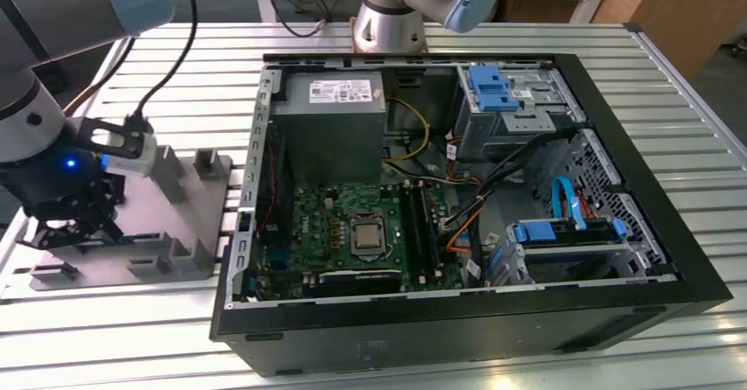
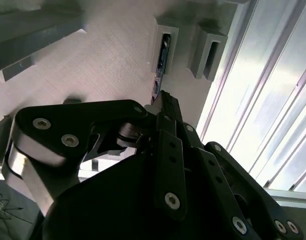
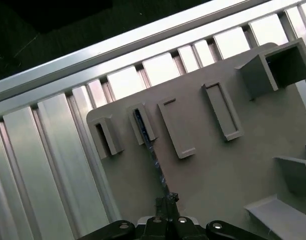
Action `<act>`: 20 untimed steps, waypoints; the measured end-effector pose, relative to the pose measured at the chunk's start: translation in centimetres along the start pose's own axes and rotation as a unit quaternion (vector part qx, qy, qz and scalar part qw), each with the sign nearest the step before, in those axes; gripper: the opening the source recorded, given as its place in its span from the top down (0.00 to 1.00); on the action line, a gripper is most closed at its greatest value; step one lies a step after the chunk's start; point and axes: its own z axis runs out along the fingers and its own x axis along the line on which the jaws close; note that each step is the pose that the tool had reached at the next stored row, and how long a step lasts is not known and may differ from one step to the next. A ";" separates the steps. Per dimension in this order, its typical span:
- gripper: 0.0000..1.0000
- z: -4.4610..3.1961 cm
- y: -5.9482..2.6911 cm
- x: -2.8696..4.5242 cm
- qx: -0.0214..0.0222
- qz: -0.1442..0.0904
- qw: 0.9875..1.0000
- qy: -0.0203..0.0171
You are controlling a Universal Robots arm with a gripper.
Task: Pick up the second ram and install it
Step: 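Pick up the second ram and move it above second insertion slot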
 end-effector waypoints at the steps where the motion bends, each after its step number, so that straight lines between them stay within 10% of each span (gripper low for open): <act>1: 0.90 0.00 0.00 0.00 0.000 -0.007 1.000 0.000; 11: 0.90 0.01 0.00 0.00 0.002 -0.076 0.997 0.003; 20: 0.90 0.03 0.00 0.00 0.003 -0.137 0.991 0.005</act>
